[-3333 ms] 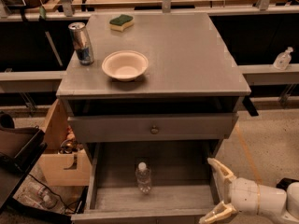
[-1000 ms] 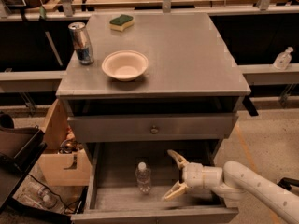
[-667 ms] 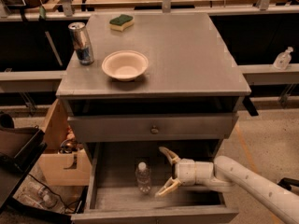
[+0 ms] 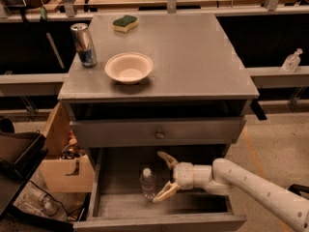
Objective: Pick water bottle from middle drawer and place on counter
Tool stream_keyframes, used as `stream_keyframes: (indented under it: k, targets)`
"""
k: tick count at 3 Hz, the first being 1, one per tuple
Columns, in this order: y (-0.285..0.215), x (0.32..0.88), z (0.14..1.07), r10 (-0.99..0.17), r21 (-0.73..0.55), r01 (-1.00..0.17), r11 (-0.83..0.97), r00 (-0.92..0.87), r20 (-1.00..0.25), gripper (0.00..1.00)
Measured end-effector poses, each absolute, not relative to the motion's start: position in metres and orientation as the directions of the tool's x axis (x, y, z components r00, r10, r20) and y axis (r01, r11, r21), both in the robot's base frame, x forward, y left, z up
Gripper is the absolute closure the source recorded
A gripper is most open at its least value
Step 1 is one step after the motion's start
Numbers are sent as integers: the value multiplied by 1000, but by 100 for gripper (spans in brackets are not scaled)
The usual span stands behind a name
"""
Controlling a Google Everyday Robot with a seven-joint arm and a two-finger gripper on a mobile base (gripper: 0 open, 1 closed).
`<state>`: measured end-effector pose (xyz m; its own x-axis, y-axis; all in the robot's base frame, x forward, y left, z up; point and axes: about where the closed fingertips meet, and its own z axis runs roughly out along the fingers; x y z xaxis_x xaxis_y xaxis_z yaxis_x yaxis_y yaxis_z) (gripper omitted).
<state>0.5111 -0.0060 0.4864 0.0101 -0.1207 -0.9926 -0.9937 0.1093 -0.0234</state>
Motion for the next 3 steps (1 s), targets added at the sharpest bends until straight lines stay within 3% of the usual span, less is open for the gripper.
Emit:
stream_keyframes:
  k: [1,3]
  targets:
    - [4,510,475,-133,21,-993,117,-37,-990,0]
    - [31,508,463,-96,51,-997,65,-57,-994,43]
